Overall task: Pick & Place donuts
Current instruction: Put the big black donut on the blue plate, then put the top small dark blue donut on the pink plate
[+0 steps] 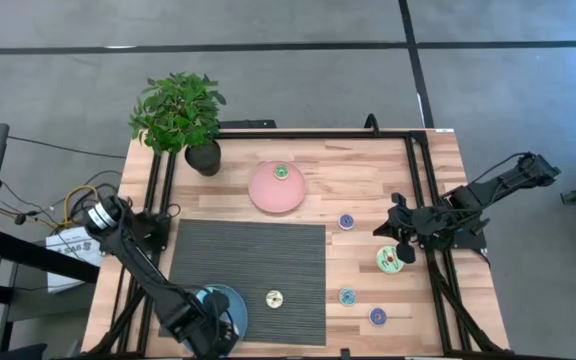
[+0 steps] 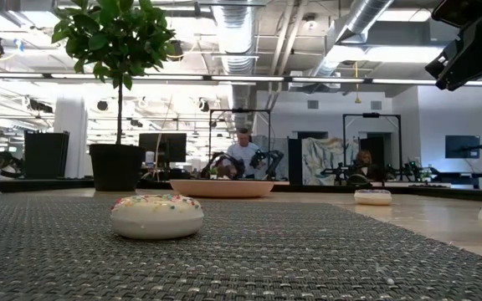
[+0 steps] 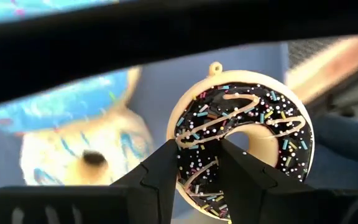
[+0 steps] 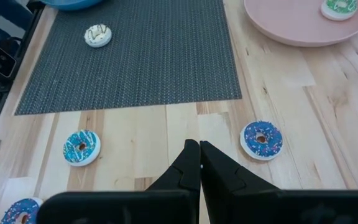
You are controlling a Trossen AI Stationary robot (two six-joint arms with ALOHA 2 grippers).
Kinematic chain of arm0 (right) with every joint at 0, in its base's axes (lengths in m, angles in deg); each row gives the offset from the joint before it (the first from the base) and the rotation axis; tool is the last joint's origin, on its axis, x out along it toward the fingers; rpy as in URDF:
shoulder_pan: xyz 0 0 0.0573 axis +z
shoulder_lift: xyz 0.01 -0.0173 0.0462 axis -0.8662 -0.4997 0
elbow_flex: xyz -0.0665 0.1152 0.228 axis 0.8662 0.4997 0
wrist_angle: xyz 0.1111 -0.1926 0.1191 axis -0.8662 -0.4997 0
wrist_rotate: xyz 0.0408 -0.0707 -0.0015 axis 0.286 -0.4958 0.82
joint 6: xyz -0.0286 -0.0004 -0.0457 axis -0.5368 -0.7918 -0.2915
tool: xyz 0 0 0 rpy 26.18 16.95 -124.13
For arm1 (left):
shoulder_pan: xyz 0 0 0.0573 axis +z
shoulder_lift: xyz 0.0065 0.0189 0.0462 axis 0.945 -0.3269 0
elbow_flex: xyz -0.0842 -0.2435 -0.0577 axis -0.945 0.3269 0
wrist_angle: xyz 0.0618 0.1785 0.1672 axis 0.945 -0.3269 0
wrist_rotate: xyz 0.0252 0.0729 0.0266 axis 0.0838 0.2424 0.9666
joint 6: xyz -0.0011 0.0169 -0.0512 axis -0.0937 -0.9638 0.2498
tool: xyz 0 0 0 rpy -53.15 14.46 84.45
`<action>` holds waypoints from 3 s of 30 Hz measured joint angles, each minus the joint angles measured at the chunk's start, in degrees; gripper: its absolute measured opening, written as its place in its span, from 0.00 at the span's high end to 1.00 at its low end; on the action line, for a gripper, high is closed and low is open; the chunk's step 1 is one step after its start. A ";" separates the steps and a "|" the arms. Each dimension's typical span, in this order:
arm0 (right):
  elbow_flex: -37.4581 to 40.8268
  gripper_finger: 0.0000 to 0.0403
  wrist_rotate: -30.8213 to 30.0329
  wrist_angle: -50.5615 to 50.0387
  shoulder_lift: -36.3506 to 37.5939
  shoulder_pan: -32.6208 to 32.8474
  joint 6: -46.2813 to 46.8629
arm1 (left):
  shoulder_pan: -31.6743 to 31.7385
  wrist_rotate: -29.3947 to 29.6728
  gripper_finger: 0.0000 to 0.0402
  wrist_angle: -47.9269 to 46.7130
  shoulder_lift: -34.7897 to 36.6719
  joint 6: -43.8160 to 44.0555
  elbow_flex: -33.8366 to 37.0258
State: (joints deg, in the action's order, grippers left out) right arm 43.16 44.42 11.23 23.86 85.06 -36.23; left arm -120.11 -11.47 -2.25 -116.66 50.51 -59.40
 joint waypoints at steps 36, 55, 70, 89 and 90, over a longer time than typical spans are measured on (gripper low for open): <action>0.00 1.00 -0.04 0.83 0.00 0.00 0.07 | -0.28 4.83 0.57 -2.25 -1.15 -2.96 0.04; 0.00 1.00 0.01 2.37 0.00 0.00 0.09 | 1.30 5.07 0.53 -0.42 -0.02 0.60 0.04; 0.00 1.00 0.00 4.31 0.00 0.00 0.11 | 10.57 16.79 0.53 -1.30 11.36 -17.03 0.02; 0.00 1.00 -0.34 4.59 -0.24 -0.04 7.56 | 38.65 17.71 0.54 13.21 12.21 -79.96 0.00; 0.00 1.00 -0.29 4.59 -0.24 -0.04 7.56 | 39.50 17.71 0.55 13.59 12.21 -81.80 0.00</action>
State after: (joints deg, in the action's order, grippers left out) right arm 43.16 44.13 15.82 23.62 85.01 -28.66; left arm -80.60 6.24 11.34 -104.45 -31.29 -59.40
